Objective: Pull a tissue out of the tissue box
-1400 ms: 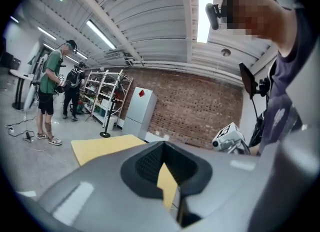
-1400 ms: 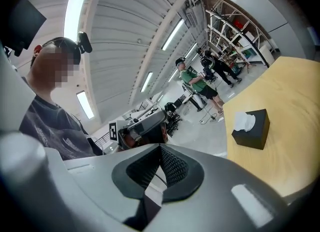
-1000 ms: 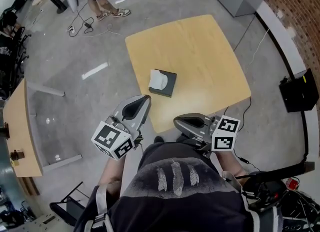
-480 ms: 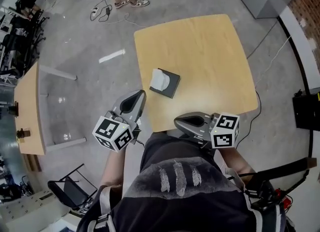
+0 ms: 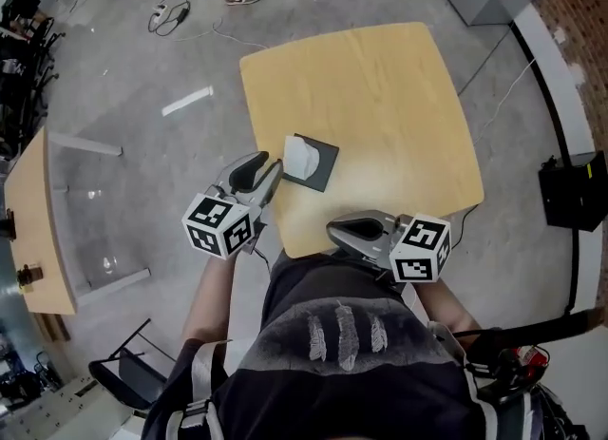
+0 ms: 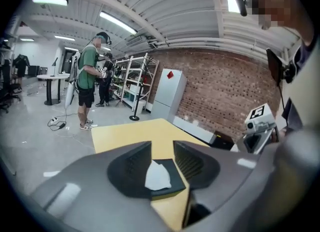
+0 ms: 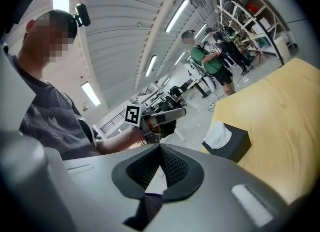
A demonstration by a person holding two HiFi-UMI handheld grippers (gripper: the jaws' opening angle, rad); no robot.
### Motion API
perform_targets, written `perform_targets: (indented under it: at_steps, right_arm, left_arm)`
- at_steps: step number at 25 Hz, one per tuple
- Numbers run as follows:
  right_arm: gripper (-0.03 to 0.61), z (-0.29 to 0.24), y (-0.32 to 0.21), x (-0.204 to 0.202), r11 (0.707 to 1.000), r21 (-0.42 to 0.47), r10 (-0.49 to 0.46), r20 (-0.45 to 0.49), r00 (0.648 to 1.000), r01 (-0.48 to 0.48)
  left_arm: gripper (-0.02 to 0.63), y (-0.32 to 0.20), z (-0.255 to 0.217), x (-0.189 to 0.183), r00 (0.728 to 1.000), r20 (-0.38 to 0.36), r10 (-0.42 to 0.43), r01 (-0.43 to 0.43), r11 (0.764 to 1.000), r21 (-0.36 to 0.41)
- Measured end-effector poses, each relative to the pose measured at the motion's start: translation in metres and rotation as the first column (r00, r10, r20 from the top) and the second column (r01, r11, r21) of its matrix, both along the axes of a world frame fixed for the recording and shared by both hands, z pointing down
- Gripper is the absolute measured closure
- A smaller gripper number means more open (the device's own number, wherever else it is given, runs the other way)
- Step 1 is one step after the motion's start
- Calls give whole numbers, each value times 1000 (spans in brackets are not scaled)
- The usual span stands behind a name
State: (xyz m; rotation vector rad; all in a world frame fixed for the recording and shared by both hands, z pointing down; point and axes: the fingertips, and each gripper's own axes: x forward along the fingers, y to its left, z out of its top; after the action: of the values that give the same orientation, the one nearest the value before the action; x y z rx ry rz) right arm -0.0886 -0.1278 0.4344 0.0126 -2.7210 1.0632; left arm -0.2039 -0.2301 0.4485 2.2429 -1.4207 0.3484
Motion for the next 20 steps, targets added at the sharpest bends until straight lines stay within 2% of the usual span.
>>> perform_targets:
  at_steps: [3,5,13,18,20]
  right_arm:
    - [580,4,-3,-6,1000,-5,19,-38,999,-19]
    - [580,7,-5,-8,999,-3,36,-65,997,-37]
    - [580,18,-9,-19,996,-8,82,-121,989,-83]
    - [580,22,-13,-15,993,-13,113,-133,985,-115]
    - [580,23,-13,-12,993,-9,119,-137,983,-122]
  left_arm:
    - [369,-16,27,-3,999,-6,46,-46,997,-69]
    - [332,-25,46,-4,997,-33,71,-75,990,-121]
    - [319,-44,112,-3,982,-145,121,-158,947,-279]
    - [328,-47,133,4,973,-195,122,-181,927,-327]
    - [357,-47,137,7,970,-211,121,-188,923,-335]
